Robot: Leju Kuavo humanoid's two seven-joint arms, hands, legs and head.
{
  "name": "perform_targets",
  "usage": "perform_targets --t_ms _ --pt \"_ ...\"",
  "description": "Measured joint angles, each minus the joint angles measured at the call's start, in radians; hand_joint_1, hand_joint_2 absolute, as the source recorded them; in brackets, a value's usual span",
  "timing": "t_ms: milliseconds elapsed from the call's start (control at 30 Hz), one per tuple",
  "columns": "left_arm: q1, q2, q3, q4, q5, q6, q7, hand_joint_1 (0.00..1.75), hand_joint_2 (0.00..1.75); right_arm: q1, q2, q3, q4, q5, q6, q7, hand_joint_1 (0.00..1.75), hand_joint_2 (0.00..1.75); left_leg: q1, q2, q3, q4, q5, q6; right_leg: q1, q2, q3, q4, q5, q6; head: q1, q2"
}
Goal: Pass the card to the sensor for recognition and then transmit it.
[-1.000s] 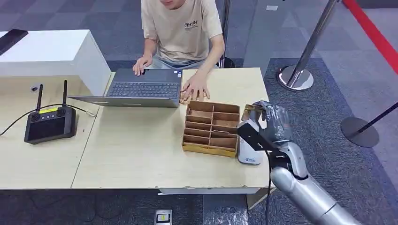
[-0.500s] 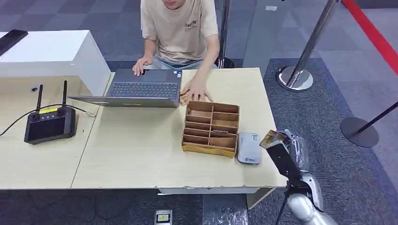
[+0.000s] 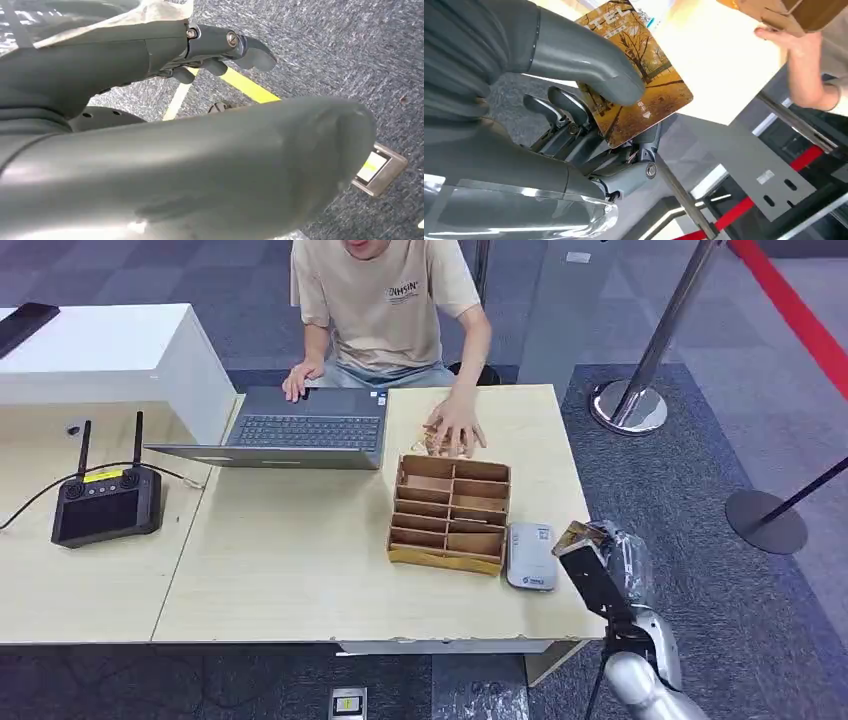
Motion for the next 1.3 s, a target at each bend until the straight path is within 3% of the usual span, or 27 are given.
perform_targets --t_ms 900,967,1300 --pt "0.000 0.000 0.000 0.000 -0.006 0.000 0.000 0.00 0.00 -0.019 0.030 0.002 0.064 -0.053 0.000 -0.029 1.75 1.75 0.000 0.000 0.000 0.000 0.000 0.000 0.000 0.000 0.000 0.000 0.000 0.000 0.000 0.000" --pt "-0.002 -0.002 0.000 0.000 -0.017 -0.001 0.006 0.00 0.00 -0.070 0.069 0.026 0.123 -0.118 0.002 -0.085 1.75 1.75 0.000 0.000 0.000 0.000 0.000 0.000 0.000 0.000 0.000 0.000 0.000 0.000 0.000 0.000" --pt "-0.006 -0.005 -0.002 0.000 -0.035 -0.003 0.013 0.00 0.00 -0.188 0.153 0.105 0.300 -0.220 0.037 -0.155 1.75 1.75 0.000 0.005 0.000 0.000 0.000 0.000 0.001 0.004 -0.001 0.000 0.000 0.000 0.000 0.000"
